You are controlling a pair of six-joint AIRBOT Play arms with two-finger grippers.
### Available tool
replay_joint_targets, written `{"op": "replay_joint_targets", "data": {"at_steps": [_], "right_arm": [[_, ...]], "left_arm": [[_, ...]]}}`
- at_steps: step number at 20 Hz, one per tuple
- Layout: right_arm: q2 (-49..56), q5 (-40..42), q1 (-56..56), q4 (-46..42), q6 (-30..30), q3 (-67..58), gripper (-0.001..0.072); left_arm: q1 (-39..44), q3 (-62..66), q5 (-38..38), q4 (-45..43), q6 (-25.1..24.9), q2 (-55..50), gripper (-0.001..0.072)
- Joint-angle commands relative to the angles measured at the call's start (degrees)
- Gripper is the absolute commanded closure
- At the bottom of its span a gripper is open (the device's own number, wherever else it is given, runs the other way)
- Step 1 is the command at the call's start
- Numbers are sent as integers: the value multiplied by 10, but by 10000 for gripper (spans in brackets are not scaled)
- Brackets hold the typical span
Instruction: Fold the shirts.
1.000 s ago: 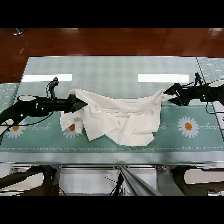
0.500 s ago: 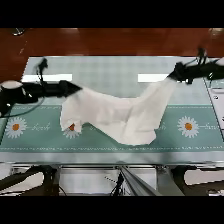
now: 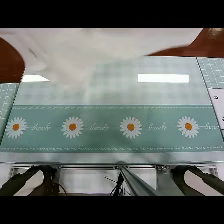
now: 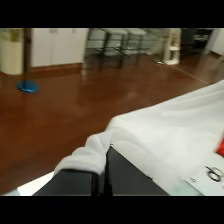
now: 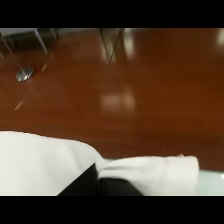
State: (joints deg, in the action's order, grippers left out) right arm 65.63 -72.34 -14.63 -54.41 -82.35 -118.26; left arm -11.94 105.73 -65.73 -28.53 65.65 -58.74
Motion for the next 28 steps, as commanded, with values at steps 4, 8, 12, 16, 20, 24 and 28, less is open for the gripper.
{"op": "replay_joint_targets", "data": {"at_steps": [4, 8, 12, 16, 20, 24, 28], "right_arm": [[-216, -71, 0, -142, -8, -19, 689], [-288, -103, 0, -166, -32, -19, 689], [-331, -119, 0, -167, -44, 45, 689], [-344, -143, 0, -150, -43, 189, 689], [-338, -101, 0, -116, -33, 398, 689], [-260, 66, 0, -26, 33, 581, 689], [-64, 194, 1, 39, 77, 593, 689]], "left_arm": [[-10, 88, 12, -404, 155, 179, 681], [-10, 88, -42, -474, 177, 262, 681], [-10, 47, -128, -479, 201, 288, 680], [-9, -103, -129, -412, 201, 290, 680], [-9, -338, -74, -353, 135, 288, 680], [-9, -532, 105, -278, 114, 224, 680], [29, -541, 233, -243, 98, 63, 680]]}}
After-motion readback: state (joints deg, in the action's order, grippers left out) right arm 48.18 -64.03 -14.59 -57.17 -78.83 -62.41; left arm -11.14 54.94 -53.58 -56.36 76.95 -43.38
